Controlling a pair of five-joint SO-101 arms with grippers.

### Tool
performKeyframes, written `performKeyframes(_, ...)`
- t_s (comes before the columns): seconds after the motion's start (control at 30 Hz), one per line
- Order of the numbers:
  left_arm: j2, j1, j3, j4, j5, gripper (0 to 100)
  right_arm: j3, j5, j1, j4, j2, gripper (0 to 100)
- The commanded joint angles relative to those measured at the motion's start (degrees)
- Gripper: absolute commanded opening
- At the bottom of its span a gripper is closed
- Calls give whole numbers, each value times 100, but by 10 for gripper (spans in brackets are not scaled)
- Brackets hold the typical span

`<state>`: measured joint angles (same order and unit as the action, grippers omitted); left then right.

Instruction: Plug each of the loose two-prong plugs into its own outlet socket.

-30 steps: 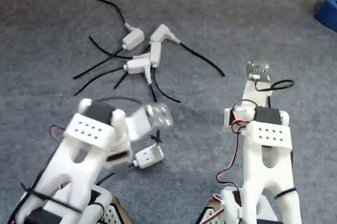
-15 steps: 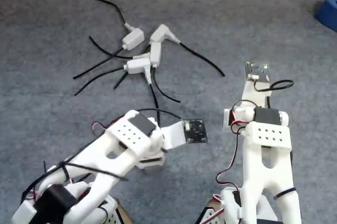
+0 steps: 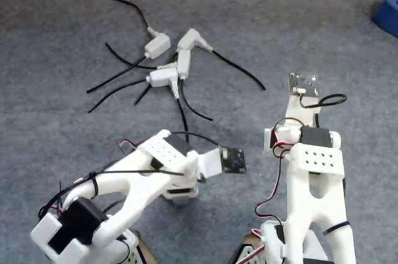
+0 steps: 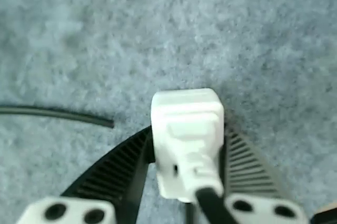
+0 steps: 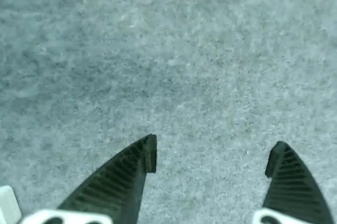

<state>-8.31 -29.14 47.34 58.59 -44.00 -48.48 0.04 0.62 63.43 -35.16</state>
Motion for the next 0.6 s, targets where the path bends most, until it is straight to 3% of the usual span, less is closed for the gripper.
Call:
performKeyframes(0.0, -22, 831, -708, -70, -97, 17, 13, 70, -84, -57, -4, 322)
performKeyframes(0.2, -40, 2290, -2246, -440, -70, 8, 4, 79, -321, -66, -4, 322)
performKeyframes(0.4, 215, 2378, -3433, -475, -70, 8, 4, 79, -356, -75, -4, 322)
performKeyframes(0.57, 1235, 2325, -4453, -466, 53, 33, 4, 79, -418, -75, -4, 322)
